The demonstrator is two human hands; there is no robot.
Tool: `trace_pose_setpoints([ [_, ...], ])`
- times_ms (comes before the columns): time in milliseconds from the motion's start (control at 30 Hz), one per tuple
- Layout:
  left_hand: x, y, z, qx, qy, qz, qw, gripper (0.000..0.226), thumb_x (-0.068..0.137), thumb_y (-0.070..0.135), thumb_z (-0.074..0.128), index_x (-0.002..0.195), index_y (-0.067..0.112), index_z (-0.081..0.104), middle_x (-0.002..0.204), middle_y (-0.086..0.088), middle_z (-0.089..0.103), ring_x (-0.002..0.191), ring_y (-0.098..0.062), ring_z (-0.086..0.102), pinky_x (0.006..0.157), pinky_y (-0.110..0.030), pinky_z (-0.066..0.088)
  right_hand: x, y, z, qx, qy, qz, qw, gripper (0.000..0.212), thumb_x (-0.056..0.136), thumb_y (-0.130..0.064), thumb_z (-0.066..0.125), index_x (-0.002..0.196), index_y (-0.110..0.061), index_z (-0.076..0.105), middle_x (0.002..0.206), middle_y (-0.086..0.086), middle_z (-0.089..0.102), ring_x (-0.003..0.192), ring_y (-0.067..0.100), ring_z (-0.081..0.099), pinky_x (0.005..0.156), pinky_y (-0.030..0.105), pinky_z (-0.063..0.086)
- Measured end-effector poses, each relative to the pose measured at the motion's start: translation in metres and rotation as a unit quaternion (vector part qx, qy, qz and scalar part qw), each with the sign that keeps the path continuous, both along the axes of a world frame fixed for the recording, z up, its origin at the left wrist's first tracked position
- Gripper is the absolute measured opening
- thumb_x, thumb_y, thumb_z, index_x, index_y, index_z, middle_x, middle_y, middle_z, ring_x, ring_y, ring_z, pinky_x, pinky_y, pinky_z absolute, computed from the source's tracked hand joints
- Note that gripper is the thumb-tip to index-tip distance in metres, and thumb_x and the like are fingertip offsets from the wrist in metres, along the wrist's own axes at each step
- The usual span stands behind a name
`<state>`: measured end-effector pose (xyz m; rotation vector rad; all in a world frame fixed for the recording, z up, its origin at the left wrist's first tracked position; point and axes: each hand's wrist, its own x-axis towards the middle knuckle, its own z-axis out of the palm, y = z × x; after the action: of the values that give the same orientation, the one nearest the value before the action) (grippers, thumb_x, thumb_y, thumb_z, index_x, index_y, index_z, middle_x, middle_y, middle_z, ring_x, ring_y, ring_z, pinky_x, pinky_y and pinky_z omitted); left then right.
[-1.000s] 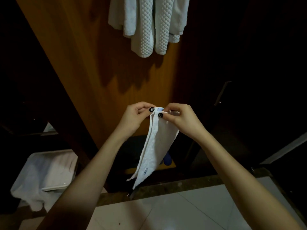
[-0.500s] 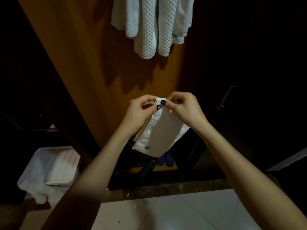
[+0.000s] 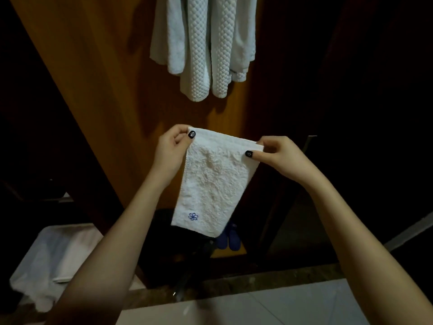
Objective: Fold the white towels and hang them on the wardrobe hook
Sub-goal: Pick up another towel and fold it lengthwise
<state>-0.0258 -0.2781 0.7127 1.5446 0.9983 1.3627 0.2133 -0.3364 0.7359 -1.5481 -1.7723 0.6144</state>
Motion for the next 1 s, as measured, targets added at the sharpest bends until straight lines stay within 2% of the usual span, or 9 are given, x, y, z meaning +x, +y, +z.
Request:
trace_pose_setpoints([
  [100,0.008,-0.001,0.0,0.009,0.019,0.017,1.0,0.02,0.096,0.007,0.052,0.088,0.024,0.057,0.081,0.003,0.063,0.068,0.004,0.061,0.064,-0.014,0.048,-0.005,0.004,0.001,0.063,0.085,-0.038,0.994,0.028,0.085,-0.017,0.073,0.071,-0.007,0.052,0.069,0.001,0.061,0.062,0.01,0.057,0.057,0.031,0.045],
  [233,0.011,-0.004,0.0,0.031,0.003,0.021,0.999,0.02,0.09,0.002,0.06,0.087,0.022,0.058,0.081,-0.001,0.064,0.068,0.001,0.064,0.063,-0.014,0.049,-0.001,0.008,0.007,0.097,0.161,-0.064,0.98,0.019,0.082,-0.012,0.076,0.086,-0.017,0.059,0.082,0.001,0.066,0.071,0.013,0.064,0.059,0.029,0.054],
  [367,0.014,-0.007,0.0,0.153,0.059,0.013,0.986,0.034,0.084,-0.012,0.06,0.083,0.022,0.064,0.078,0.014,0.064,0.072,0.0,0.059,0.066,-0.011,0.045,0.005,0.011,0.004,0.082,0.1,-0.096,0.987,0.013,0.084,-0.019,0.075,0.085,-0.01,0.066,0.082,0.003,0.07,0.075,0.015,0.068,0.066,0.036,0.056],
  [467,0.021,-0.007,-0.004,0.196,0.106,0.027,0.975,0.035,0.082,-0.016,0.055,0.083,0.015,0.071,0.081,0.011,0.066,0.079,0.0,0.064,0.073,-0.012,0.047,0.005,0.012,-0.003,0.096,0.051,-0.111,0.988,0.019,0.085,-0.023,0.072,0.08,-0.008,0.061,0.08,0.007,0.067,0.077,0.02,0.066,0.063,0.039,0.052],
  [533,0.024,-0.01,-0.002,0.149,0.077,0.034,0.985,0.034,0.088,-0.01,0.054,0.096,0.018,0.069,0.092,0.011,0.067,0.089,0.003,0.064,0.078,-0.014,0.046,0.007,0.011,-0.006,0.087,0.077,-0.077,0.99,0.02,0.087,-0.021,0.07,0.079,-0.007,0.058,0.082,0.009,0.066,0.076,0.02,0.064,0.064,0.038,0.05],
  [667,0.022,-0.012,0.002,0.009,-0.068,-0.035,0.997,0.035,0.093,0.0,0.054,0.117,0.026,0.055,0.091,0.002,0.068,0.083,-0.003,0.067,0.071,-0.018,0.051,0.009,0.004,-0.003,0.029,0.269,0.056,0.961,0.019,0.089,-0.013,0.068,0.08,-0.012,0.051,0.078,0.004,0.056,0.07,0.014,0.056,0.059,0.024,0.045],
  [767,0.019,-0.006,0.006,0.006,-0.042,-0.047,0.998,0.021,0.091,0.002,0.057,0.103,0.017,0.063,0.089,0.006,0.071,0.085,-0.004,0.066,0.073,-0.018,0.05,0.01,0.002,0.004,-0.01,0.364,0.113,0.924,0.022,0.084,-0.009,0.07,0.083,-0.013,0.048,0.072,-0.002,0.058,0.062,0.012,0.058,0.054,0.021,0.047],
  [867,0.018,-0.002,0.012,0.048,0.019,-0.062,0.997,0.016,0.087,0.004,0.063,0.095,0.018,0.068,0.095,-0.003,0.068,0.089,-0.008,0.063,0.079,-0.017,0.048,0.01,-0.001,0.011,-0.047,0.373,0.147,0.915,0.019,0.083,-0.007,0.07,0.086,-0.011,0.051,0.074,-0.002,0.062,0.064,0.012,0.062,0.055,0.021,0.051],
  [1000,0.02,0.002,0.017,0.051,0.081,-0.074,0.993,0.018,0.087,0.006,0.064,0.088,0.023,0.068,0.073,-0.006,0.054,0.062,-0.009,0.049,0.058,-0.014,0.041,0.011,-0.005,0.015,-0.068,0.349,0.183,0.917,0.006,0.084,-0.005,0.067,0.089,-0.007,0.064,0.083,0.002,0.069,0.074,0.014,0.067,0.063,0.023,0.054],
])
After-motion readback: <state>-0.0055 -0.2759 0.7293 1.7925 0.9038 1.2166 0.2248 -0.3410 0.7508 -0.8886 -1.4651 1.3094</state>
